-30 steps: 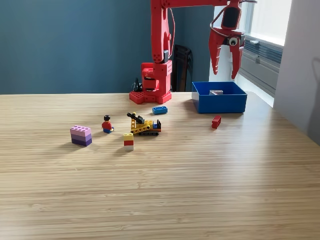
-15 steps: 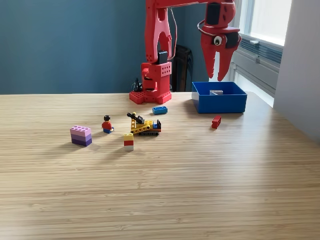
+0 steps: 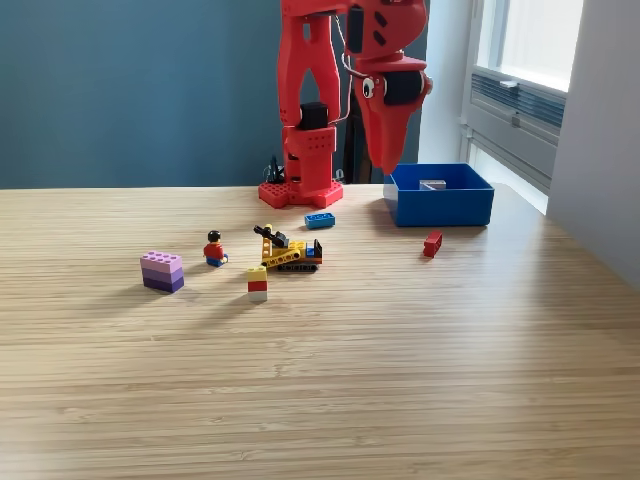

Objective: Grasp a lego block and put it in the bin.

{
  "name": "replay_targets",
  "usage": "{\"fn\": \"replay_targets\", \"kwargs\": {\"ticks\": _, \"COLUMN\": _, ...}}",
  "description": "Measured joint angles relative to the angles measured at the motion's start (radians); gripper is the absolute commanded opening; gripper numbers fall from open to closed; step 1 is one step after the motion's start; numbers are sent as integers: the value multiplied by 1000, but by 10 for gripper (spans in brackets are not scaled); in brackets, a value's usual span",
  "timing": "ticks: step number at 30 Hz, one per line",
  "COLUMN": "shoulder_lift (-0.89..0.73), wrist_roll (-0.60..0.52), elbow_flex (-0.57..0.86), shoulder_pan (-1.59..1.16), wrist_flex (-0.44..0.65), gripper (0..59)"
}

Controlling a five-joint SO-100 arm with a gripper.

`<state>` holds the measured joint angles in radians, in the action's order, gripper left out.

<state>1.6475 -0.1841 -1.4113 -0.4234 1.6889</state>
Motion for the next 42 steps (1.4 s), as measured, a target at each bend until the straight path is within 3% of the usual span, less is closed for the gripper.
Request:
{"fn": "replay_targets", "kwargs": {"ticks": 13, "shoulder_lift": 0, "wrist_roll": 12, "elbow_flex": 0, "shoulder_pan": 46, "wrist_flex": 0, "gripper": 99}}
{"fn": "replay_targets", "kwargs": {"ticks": 23, "shoulder_lift": 0, "wrist_roll": 48, "elbow_flex": -28, "shoulder_pan": 137, "wrist_flex": -63, "gripper": 109}}
{"fn": "replay_targets", "kwargs": {"ticks": 33, "shoulder_lift": 0, "wrist_roll": 178, "elbow_flex": -132, "shoulder_pan": 233, "wrist_flex": -175, "gripper": 148}}
{"fn": "replay_targets", "kwargs": {"ticks": 42, "shoulder_lift": 0, "wrist_roll": 298, "elbow_flex": -152, "shoulder_pan": 388, "wrist_flex": -324, "gripper": 236}}
